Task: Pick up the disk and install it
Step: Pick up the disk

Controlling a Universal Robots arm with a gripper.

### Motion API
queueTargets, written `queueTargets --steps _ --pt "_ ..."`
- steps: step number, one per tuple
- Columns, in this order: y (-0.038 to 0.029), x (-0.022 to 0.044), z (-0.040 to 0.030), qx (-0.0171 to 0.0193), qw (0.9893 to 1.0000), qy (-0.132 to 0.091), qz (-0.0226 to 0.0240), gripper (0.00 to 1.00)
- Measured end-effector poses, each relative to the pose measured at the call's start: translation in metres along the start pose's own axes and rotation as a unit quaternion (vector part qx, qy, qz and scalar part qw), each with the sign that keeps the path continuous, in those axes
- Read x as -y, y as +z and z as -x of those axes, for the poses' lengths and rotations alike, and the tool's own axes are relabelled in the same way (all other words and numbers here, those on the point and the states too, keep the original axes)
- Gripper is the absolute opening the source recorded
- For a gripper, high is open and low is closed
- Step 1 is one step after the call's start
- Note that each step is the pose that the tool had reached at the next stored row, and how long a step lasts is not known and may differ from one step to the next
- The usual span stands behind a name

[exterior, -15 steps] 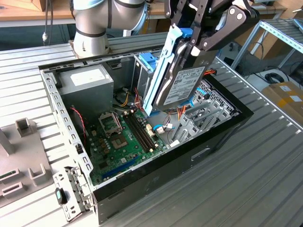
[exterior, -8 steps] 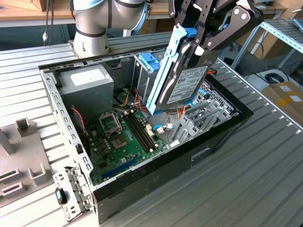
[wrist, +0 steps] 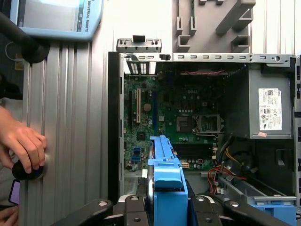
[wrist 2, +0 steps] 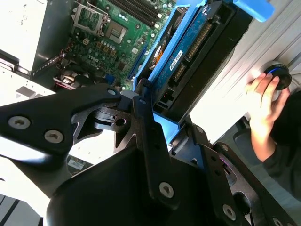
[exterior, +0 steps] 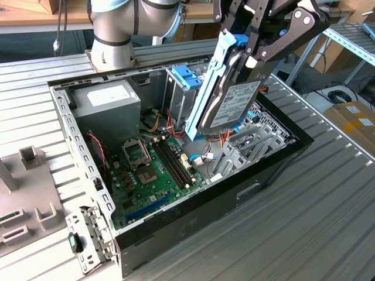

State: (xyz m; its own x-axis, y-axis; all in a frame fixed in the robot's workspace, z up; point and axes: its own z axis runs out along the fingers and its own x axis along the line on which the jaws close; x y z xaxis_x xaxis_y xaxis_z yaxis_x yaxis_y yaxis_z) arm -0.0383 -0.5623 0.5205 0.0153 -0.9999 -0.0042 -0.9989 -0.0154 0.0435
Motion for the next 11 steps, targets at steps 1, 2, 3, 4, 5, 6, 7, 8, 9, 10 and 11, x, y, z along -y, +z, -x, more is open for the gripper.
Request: queueTargets --steps 1,2,3,4,5,6,7,8,9,10,11 --pt "0.0000 0.0006 0.0000 0.0000 1.0000 0.000 0.0000 0.37" --pt "0.0000 0.0013 0.0000 0.0000 1.0000 0.000 0.0000 0.37" --pt "0.0000 0.0018 0.0000 0.0000 1.0000 0.000 0.0000 0.37" --pt "0.0000 0.0029 0.0000 0.0000 1.0000 0.000 0.0000 0.37" --pt "0.0000 0.0036 -0.0001 0.0000 1.0000 0.000 0.0000 0.37" --pt "0.0000 0.0041 -0.0001 0.0000 1.0000 0.000 0.0000 0.37" --pt "0.0000 0.0047 -0.0001 0.0000 1.0000 0.000 0.0000 0.37" --pt "0.0000 0.0053 -0.0001 0.0000 1.0000 0.000 0.0000 0.37" --pt "0.0000 0.0057 -0.0001 0.0000 1.0000 0.000 0.0000 0.37" --pt "0.0000 0.0062 -0.0001 0.0000 1.0000 0.000 0.0000 0.37" --pt "0.0001 0.0070 -0.0001 0.0000 1.0000 0.000 0.0000 0.37"
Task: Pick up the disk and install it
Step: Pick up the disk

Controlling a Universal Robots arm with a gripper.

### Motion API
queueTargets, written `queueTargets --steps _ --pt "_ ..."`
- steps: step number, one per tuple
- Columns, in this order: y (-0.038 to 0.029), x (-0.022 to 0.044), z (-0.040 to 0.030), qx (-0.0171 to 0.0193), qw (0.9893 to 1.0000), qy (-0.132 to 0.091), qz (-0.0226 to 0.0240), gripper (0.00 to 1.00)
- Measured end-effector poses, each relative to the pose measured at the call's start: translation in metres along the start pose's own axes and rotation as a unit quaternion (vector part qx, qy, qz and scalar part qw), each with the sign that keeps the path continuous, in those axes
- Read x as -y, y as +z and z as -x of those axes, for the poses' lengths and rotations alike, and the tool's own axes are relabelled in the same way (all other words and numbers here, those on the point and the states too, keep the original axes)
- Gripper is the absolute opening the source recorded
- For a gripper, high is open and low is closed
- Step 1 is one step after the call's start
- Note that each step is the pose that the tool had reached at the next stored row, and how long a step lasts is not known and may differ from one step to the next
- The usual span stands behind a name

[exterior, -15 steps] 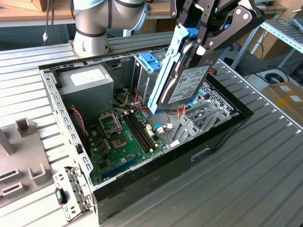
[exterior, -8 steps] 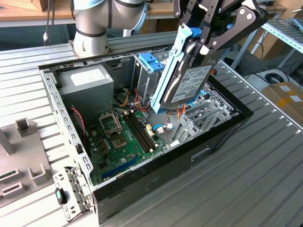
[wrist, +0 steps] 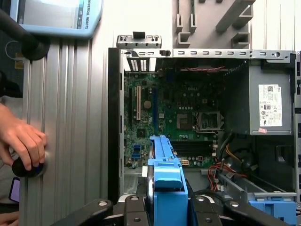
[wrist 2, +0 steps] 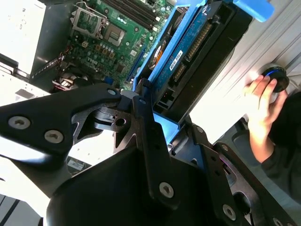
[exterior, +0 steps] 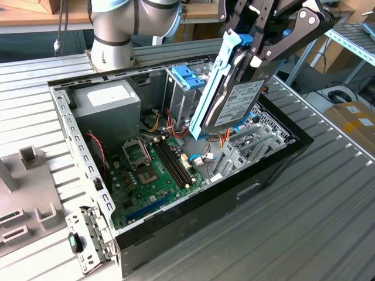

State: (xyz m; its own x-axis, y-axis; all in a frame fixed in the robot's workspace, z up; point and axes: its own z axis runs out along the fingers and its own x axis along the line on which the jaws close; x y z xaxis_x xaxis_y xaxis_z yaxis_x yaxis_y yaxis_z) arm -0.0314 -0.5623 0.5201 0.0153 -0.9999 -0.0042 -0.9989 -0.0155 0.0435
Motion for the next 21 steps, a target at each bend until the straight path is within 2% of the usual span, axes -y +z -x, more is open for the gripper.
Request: queueTargets --steps 14,21 --pt "0.0000 0.0071 -0.0001 0.0000 1.0000 0.000 0.0000 0.37" --pt "-0.0001 0.0133 -0.0002 0.0000 1.0000 0.000 0.0000 0.37"
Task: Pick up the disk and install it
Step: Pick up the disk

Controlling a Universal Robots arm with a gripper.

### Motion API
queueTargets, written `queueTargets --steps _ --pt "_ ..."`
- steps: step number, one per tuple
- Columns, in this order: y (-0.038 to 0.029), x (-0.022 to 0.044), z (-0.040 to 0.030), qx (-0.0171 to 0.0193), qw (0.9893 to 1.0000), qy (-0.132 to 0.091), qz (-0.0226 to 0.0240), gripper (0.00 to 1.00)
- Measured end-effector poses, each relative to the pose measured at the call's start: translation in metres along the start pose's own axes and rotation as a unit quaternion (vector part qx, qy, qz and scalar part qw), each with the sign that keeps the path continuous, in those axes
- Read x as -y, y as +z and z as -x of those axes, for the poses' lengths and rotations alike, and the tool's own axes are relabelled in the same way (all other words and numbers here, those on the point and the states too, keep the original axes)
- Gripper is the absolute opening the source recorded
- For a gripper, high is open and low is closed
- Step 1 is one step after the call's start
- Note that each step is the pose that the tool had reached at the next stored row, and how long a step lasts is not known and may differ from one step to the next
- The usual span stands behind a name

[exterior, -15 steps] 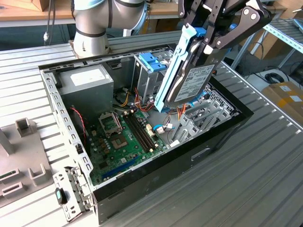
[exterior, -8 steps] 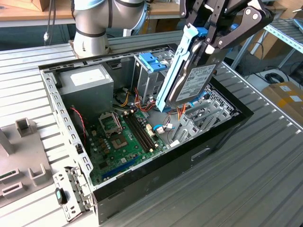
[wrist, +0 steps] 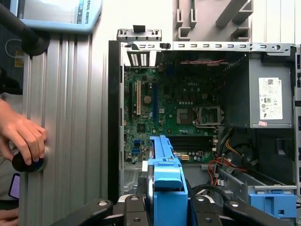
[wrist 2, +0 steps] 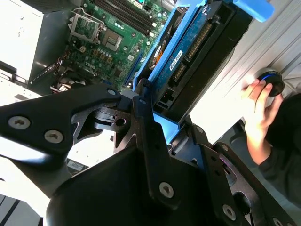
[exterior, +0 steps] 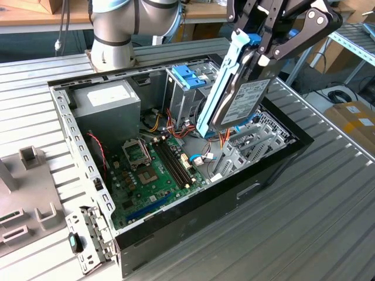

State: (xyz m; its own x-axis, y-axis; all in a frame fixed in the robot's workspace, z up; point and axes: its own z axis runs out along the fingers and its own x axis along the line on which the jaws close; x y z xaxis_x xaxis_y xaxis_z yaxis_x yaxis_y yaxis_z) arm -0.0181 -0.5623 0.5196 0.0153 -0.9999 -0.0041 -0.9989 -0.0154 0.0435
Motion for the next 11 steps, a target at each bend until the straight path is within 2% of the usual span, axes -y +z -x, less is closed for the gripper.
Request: queueTargets --steps 11 --pt "-0.0002 0.0138 -0.0002 0.0000 1.0000 0.000 0.0000 0.37"
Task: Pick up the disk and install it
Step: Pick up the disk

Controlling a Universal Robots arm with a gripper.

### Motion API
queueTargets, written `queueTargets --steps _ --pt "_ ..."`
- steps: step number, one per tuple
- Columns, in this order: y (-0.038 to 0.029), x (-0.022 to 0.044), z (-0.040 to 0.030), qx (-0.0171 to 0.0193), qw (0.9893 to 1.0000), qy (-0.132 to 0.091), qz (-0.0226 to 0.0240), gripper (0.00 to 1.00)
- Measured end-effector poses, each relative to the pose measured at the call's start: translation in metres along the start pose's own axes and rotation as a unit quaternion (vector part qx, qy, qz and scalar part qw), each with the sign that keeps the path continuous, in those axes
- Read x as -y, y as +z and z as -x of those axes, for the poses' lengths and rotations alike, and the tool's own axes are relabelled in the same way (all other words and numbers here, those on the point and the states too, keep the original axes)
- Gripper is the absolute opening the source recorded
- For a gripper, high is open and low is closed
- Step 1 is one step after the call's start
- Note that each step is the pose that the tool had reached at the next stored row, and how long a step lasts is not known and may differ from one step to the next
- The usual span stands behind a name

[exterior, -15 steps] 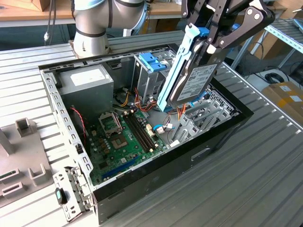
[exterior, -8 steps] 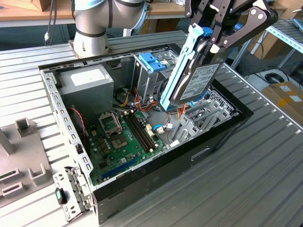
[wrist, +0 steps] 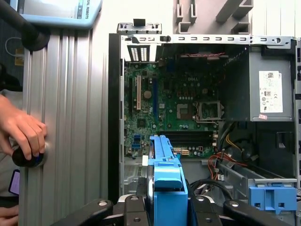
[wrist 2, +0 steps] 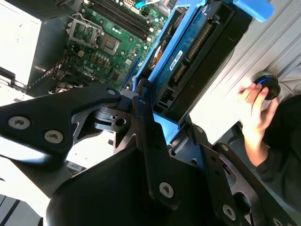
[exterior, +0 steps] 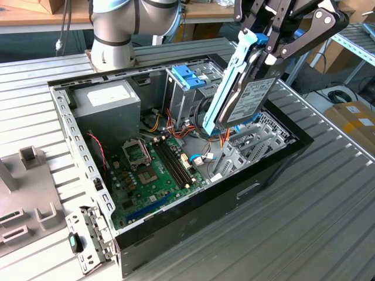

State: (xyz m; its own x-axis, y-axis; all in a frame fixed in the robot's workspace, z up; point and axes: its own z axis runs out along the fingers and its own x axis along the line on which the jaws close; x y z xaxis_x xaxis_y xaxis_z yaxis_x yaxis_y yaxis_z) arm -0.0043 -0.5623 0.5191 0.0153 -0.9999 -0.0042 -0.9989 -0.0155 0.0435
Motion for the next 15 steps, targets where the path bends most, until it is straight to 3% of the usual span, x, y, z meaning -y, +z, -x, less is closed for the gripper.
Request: queueTargets --steps 15 --pt "0.0003 0.0210 -0.0003 0.0000 1.0000 0.000 0.0000 0.37"
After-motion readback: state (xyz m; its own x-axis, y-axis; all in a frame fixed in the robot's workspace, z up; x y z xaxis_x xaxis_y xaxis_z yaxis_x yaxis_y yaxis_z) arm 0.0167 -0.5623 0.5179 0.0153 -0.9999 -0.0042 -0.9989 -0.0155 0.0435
